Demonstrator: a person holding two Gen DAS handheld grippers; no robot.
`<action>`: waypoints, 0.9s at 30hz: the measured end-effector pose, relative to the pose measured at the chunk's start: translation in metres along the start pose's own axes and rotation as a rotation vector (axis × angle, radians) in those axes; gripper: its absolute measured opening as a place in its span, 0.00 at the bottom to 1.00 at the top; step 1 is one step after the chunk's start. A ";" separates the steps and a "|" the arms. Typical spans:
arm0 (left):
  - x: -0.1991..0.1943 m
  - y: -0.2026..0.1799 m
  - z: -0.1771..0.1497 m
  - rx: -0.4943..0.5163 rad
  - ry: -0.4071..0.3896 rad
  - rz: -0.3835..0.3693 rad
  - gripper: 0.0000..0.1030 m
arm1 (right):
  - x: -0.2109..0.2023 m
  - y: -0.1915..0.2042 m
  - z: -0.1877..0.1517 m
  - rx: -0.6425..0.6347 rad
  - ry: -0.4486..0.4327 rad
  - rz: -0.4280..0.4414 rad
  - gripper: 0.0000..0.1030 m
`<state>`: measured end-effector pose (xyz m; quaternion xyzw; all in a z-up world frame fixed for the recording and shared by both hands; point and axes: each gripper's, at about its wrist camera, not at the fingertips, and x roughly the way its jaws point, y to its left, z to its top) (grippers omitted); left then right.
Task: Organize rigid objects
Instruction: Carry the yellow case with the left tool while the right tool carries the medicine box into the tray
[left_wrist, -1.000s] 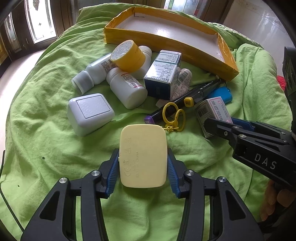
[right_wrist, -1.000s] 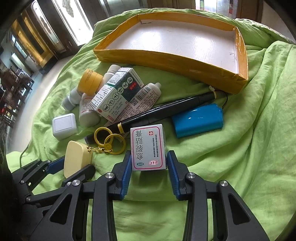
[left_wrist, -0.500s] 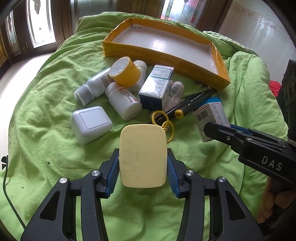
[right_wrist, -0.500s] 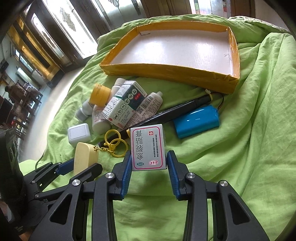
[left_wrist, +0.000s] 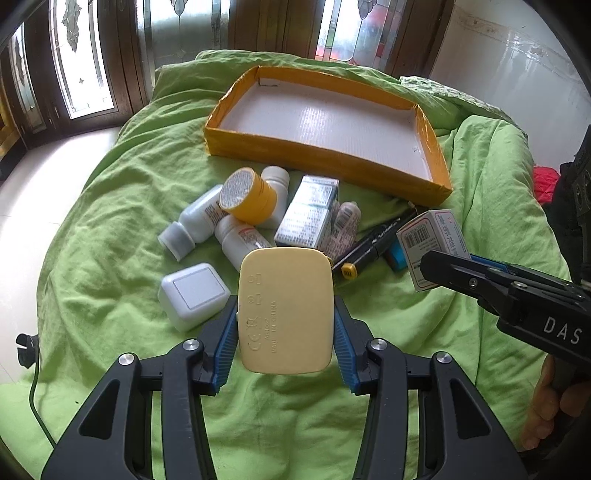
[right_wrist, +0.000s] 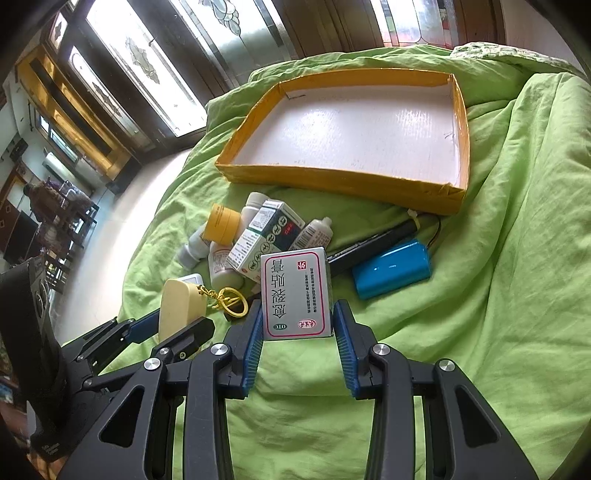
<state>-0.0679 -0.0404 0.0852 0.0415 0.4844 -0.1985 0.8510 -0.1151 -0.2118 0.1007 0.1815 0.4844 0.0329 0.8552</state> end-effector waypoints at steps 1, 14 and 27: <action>-0.001 0.000 0.002 0.000 -0.004 -0.001 0.44 | -0.001 0.000 0.001 -0.001 -0.004 -0.001 0.32; -0.011 -0.007 0.043 0.032 -0.065 -0.025 0.44 | -0.018 -0.013 0.045 0.024 -0.085 -0.017 0.32; 0.001 -0.020 0.099 0.090 -0.102 -0.014 0.44 | -0.012 -0.040 0.093 0.117 -0.129 -0.002 0.32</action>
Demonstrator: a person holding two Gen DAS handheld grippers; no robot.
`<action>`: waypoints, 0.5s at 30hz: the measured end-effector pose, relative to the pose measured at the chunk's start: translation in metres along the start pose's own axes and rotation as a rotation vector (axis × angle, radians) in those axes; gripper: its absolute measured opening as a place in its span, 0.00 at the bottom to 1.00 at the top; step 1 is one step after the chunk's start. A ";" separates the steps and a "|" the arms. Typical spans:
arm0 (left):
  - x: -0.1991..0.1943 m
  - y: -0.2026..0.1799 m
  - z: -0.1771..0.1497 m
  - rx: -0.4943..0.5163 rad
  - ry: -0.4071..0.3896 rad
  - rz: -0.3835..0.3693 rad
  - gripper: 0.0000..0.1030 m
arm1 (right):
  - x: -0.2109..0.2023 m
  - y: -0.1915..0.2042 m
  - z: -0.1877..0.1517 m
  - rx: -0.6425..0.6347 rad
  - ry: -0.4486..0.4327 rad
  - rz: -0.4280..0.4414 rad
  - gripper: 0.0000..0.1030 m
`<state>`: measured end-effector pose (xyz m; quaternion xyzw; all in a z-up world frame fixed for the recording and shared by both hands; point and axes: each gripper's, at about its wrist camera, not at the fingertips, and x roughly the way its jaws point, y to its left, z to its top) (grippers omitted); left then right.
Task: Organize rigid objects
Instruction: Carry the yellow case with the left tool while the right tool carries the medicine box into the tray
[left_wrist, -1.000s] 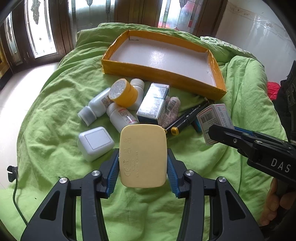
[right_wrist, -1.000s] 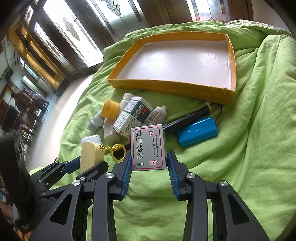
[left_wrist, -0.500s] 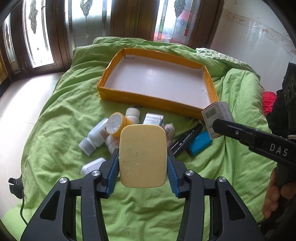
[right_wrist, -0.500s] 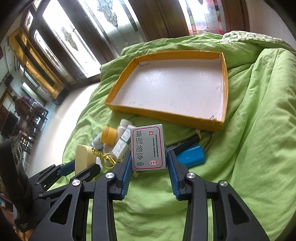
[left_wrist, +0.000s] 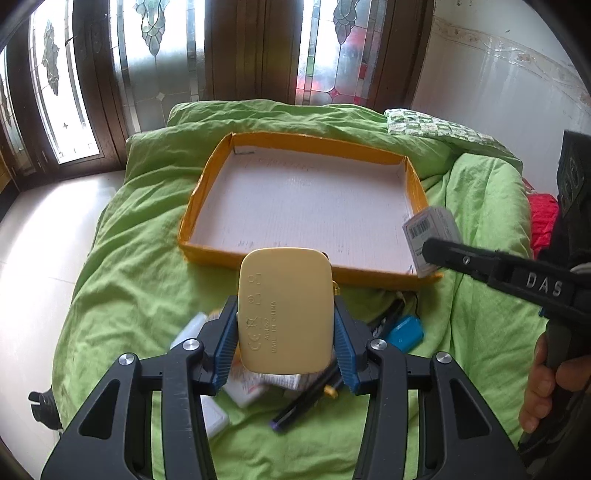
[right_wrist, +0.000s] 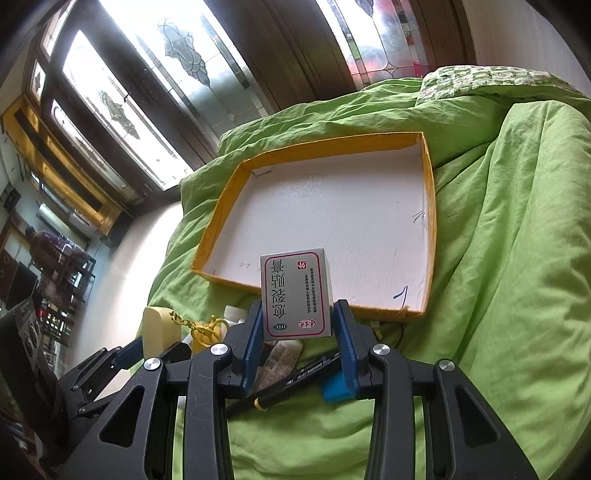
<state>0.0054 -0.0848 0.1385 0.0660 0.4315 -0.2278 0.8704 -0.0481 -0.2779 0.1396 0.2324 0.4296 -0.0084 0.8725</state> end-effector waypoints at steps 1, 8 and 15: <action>0.003 0.001 0.006 0.000 -0.003 -0.003 0.44 | 0.005 -0.001 0.004 0.007 0.003 -0.003 0.32; 0.043 0.010 0.048 -0.006 0.014 0.011 0.44 | 0.029 -0.014 0.021 0.026 0.028 -0.032 0.32; 0.095 0.028 0.070 -0.035 0.065 0.036 0.44 | 0.058 -0.023 0.029 0.033 0.073 -0.064 0.32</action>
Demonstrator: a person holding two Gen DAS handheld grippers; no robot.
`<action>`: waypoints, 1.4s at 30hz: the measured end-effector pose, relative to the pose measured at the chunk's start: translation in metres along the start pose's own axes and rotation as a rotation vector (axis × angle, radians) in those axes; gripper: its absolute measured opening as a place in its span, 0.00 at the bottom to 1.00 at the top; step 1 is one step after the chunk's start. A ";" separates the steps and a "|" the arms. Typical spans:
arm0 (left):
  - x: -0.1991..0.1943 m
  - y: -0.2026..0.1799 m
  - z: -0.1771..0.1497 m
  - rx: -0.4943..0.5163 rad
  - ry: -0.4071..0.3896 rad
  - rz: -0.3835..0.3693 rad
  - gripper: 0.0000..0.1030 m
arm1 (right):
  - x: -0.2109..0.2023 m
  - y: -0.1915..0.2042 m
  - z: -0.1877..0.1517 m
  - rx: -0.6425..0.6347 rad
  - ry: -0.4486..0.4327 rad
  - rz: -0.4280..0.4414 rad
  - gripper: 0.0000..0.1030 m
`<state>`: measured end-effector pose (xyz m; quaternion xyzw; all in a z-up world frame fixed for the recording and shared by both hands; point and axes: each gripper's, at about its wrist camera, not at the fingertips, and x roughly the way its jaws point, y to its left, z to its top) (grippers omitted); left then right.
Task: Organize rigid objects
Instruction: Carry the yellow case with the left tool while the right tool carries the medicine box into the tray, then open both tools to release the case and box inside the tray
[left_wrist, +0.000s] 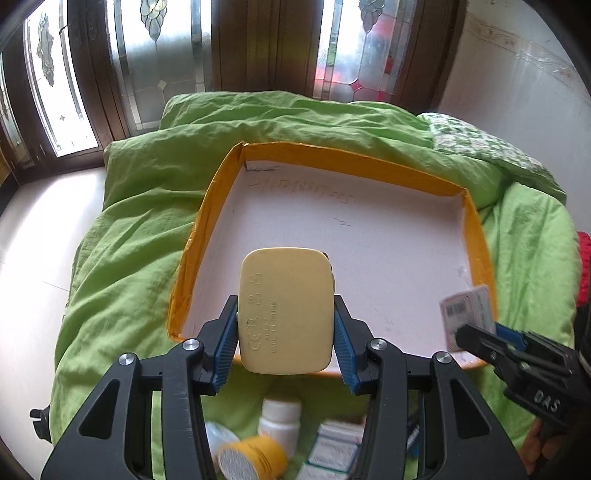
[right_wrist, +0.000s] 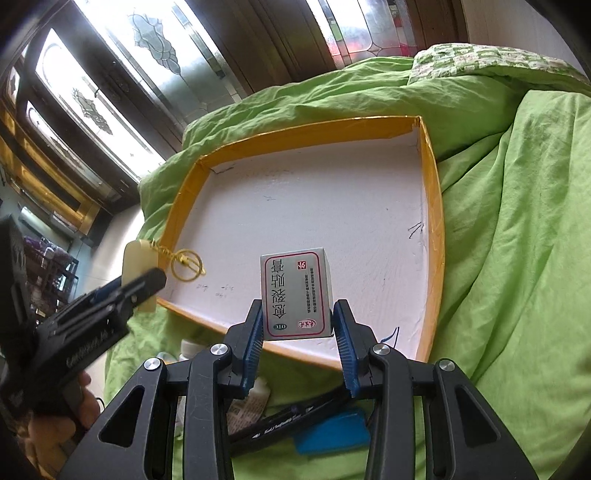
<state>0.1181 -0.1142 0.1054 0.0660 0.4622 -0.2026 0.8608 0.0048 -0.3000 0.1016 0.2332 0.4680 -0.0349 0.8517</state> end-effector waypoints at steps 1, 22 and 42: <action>0.007 0.002 0.002 0.000 0.009 0.007 0.44 | 0.003 -0.001 0.000 0.002 0.004 -0.005 0.32; 0.031 0.029 -0.040 -0.074 0.123 0.061 0.44 | 0.037 -0.021 -0.007 0.011 0.095 -0.110 0.32; -0.032 0.046 -0.043 -0.133 0.017 0.000 0.72 | 0.009 -0.013 -0.023 -0.010 -0.015 -0.048 0.50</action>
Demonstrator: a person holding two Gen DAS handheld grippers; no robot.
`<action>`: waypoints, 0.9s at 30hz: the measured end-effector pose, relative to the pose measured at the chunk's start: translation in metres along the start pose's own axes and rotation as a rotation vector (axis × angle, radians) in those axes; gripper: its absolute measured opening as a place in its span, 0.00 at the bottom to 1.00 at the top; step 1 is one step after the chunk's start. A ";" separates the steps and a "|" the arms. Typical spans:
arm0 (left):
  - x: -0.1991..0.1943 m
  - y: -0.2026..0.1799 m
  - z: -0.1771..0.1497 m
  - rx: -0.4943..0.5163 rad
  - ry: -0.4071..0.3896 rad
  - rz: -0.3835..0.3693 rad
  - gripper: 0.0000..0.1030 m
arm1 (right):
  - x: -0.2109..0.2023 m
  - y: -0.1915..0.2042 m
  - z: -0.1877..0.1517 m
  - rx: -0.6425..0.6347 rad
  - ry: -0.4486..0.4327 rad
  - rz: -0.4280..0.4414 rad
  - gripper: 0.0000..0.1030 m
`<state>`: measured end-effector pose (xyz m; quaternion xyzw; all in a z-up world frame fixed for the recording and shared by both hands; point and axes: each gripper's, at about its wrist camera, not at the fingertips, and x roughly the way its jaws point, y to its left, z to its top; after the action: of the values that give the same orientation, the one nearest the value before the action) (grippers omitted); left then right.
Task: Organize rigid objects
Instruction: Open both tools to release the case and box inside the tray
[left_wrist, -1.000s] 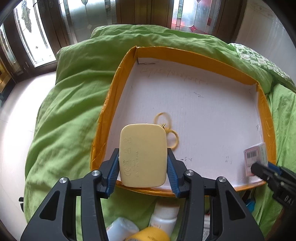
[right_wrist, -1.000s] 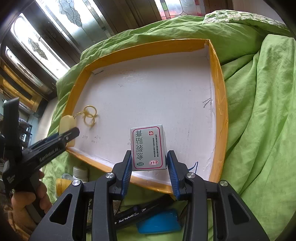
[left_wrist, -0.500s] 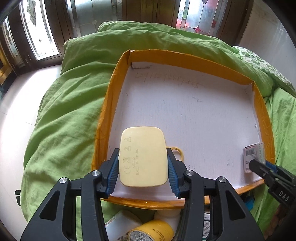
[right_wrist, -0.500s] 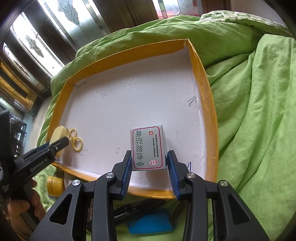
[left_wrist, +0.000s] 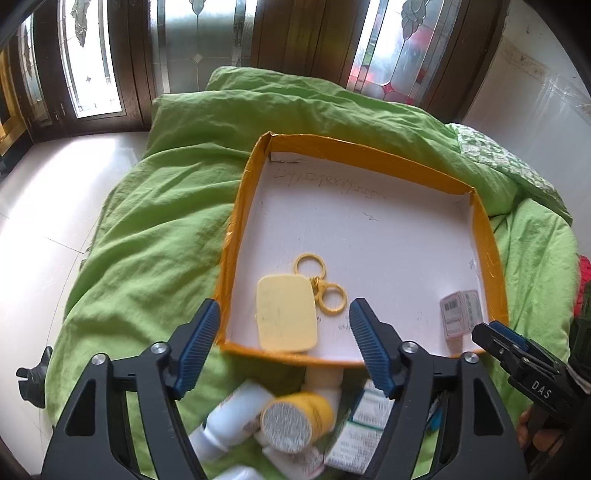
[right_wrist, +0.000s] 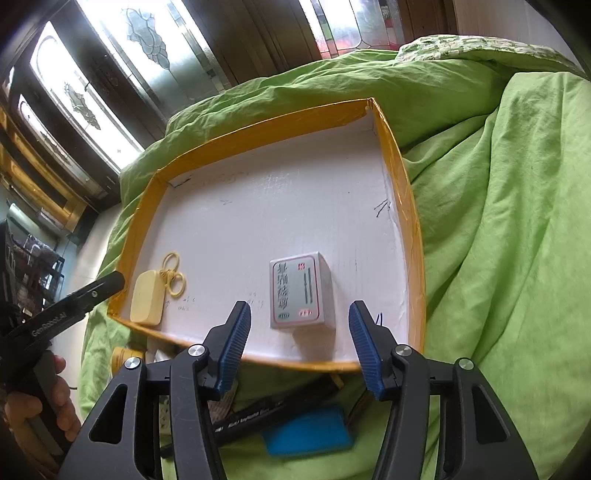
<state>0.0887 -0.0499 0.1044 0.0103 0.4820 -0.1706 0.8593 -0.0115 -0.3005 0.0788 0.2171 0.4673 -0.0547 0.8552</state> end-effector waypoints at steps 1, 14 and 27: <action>-0.007 0.002 -0.007 0.000 -0.009 0.001 0.73 | -0.002 0.002 -0.002 -0.005 -0.003 0.002 0.52; -0.042 0.040 -0.132 -0.080 -0.023 0.084 0.76 | -0.047 0.016 -0.067 -0.030 -0.061 0.047 0.68; -0.034 0.030 -0.127 -0.018 -0.068 0.130 0.76 | -0.054 0.021 -0.108 -0.045 -0.028 0.044 0.68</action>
<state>-0.0232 0.0109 0.0607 0.0279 0.4523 -0.1102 0.8846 -0.1194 -0.2423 0.0795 0.2073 0.4514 -0.0283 0.8674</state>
